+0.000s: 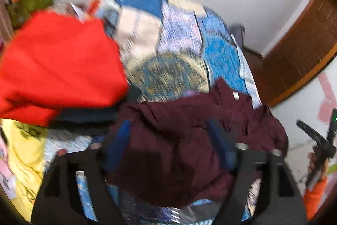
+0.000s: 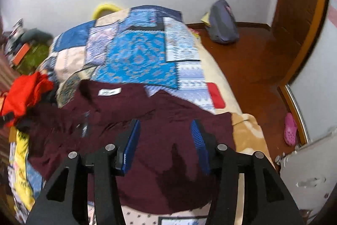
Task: Fold large clothes
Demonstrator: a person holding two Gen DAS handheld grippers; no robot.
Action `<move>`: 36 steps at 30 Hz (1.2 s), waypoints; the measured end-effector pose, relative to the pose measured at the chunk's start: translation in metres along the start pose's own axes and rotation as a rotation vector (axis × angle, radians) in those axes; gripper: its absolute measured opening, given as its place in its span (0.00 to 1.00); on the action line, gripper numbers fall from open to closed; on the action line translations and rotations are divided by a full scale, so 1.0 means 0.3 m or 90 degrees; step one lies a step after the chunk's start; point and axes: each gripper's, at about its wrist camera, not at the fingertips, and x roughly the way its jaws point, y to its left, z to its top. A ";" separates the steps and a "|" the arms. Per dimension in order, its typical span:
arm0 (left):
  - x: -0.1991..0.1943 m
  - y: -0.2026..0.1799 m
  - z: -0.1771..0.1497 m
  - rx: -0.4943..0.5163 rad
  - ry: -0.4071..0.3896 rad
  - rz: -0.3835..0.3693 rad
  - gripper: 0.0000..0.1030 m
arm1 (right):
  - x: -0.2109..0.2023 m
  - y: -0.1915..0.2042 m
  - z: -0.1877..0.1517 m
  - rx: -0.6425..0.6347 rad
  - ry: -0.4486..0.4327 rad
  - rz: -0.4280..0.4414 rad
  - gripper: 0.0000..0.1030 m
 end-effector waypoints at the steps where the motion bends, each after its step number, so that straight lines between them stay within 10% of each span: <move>1: -0.028 -0.005 -0.004 0.010 -0.019 0.008 0.85 | -0.001 0.020 -0.011 -0.011 0.001 0.006 0.45; 22: 0.271 -0.206 -0.358 0.152 0.109 0.039 0.86 | 0.284 0.349 -0.274 -0.102 0.130 0.089 0.57; 36: 0.001 -0.011 -0.330 0.015 -0.016 0.032 0.86 | 0.184 0.353 -0.252 -0.091 0.095 0.095 0.58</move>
